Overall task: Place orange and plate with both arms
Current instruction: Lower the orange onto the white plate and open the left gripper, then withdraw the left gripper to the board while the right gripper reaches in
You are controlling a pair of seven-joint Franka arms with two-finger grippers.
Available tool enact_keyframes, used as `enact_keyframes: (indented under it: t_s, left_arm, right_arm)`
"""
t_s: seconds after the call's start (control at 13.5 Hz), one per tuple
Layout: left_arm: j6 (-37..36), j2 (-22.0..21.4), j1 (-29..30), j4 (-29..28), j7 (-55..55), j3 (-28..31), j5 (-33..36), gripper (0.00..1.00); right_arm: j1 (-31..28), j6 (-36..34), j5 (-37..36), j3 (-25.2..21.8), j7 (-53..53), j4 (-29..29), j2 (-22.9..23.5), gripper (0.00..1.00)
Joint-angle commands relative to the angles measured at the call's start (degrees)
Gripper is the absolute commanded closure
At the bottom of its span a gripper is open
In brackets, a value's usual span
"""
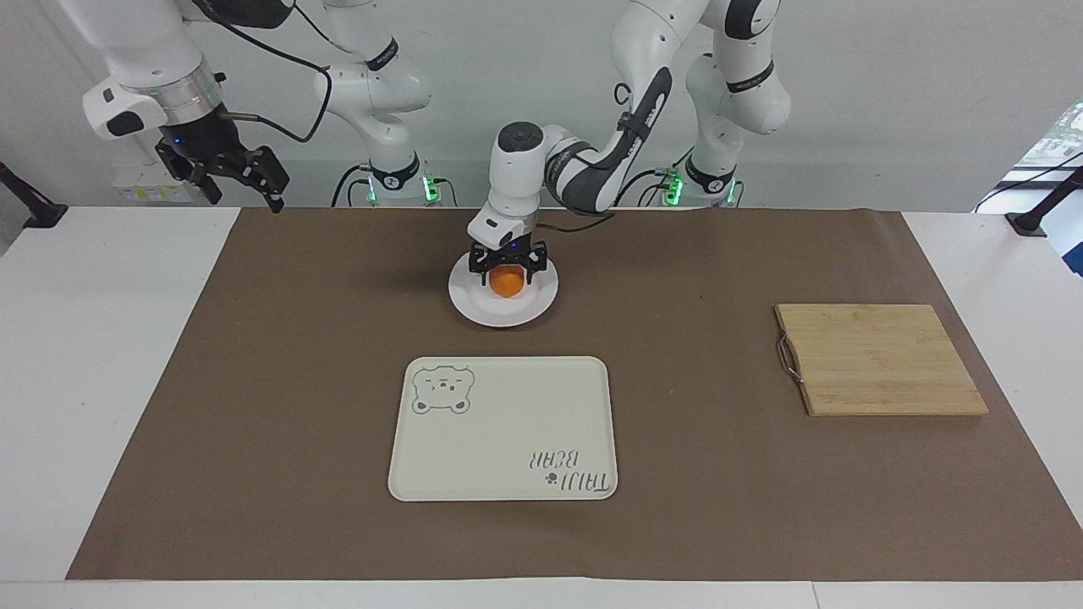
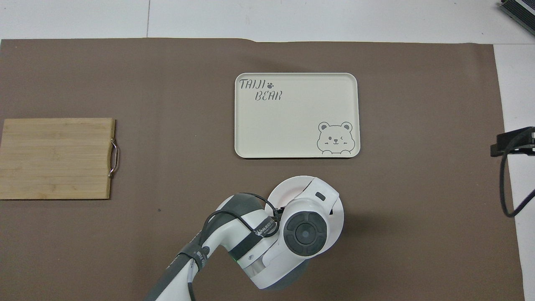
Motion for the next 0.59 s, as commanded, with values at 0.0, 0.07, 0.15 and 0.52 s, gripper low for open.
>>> enact_keyframes:
  t_s: [0.0, 0.07, 0.15, 0.52]
  left_arm:
    - [-7.5, -6.0, 5.2, 1.0, 2.6, -0.1, -0.4, 0.00]
    - [-10.5, -6.0, 7.3, 2.6, 5.1, -0.1, -0.4, 0.00]
    - [-13.3, -6.0, 9.3, 4.1, 7.7, 0.2, -0.4, 0.00]
    - [-18.5, -10.2, 24.5, 6.2, 25.1, 0.6, -0.4, 0.00]
  right_arm:
    - [0.0, 0.7, 0.0, 0.0, -1.1, -0.8, -0.8, 0.00]
    - [0.0, 0.8, 0.0, 0.0, -1.1, -0.8, -0.8, 0.00]
    - [0.0, 0.8, 0.0, 0.0, -1.1, -0.7, -0.8, 0.00]
    - [0.0, 0.7, 0.0, 0.0, -1.1, -0.7, -0.8, 0.00]
